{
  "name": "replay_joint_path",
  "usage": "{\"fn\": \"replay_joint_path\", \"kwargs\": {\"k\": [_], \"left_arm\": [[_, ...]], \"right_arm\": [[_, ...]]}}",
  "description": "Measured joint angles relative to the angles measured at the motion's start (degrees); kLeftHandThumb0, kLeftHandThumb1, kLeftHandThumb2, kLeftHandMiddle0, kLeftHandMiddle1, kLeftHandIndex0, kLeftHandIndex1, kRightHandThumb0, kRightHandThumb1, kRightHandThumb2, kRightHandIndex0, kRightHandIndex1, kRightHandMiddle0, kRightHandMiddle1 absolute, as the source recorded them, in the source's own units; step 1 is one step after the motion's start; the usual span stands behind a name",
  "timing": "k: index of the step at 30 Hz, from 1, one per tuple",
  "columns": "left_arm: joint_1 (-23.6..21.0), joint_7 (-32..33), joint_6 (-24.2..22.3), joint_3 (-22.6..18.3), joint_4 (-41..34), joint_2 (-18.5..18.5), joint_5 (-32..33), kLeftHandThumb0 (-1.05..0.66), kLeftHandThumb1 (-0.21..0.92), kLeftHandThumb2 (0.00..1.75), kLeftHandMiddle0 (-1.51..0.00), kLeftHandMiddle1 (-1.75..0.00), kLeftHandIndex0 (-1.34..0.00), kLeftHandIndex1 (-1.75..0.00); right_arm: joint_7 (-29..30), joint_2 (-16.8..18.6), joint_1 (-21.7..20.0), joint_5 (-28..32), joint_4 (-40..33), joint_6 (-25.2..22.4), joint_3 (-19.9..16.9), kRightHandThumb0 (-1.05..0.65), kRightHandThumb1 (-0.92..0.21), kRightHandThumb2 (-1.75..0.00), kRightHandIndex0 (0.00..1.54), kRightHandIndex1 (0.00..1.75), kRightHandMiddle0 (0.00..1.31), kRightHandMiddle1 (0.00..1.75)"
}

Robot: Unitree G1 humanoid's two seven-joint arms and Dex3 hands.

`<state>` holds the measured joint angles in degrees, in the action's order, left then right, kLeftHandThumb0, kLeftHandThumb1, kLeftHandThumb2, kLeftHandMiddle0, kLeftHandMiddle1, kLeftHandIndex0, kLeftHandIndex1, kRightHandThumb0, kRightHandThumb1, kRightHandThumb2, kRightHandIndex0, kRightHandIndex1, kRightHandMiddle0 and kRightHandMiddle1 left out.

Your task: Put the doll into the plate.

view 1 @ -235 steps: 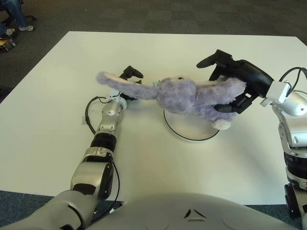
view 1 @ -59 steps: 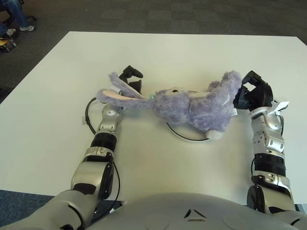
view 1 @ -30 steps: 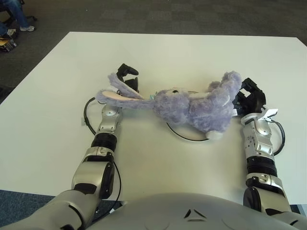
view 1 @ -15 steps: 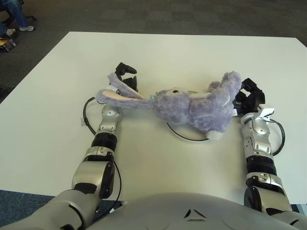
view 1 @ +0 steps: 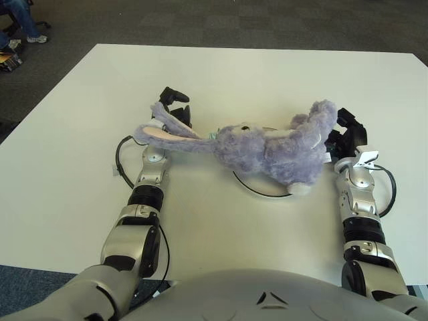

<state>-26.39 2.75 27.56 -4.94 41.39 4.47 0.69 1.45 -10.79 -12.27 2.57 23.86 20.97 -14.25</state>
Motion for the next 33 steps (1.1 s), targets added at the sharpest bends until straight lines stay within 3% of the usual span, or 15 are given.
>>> {"fn": "replay_joint_path", "kwargs": {"k": [15, 33], "left_arm": [[1.38, -1.0, 0.34, 0.03, -2.1, -0.1, 0.36, -0.42, 0.53, 1.05, -1.16, -1.75, -0.45, -1.75], [2.76, -1.69, -2.01, 0.28, -5.43, -0.12, 0.65, -0.42, 0.52, 1.06, -1.15, -1.75, -0.45, -1.75]], "right_arm": [[3.15, 0.2, 0.42, -2.13, 0.67, 9.39, 1.22, -0.49, -0.28, -1.36, 1.3, 1.75, 0.64, 1.75], [5.24, 0.36, 2.15, -2.14, -2.26, 9.88, 1.12, -0.49, -0.29, -1.35, 1.3, 1.75, 0.64, 1.75]]}}
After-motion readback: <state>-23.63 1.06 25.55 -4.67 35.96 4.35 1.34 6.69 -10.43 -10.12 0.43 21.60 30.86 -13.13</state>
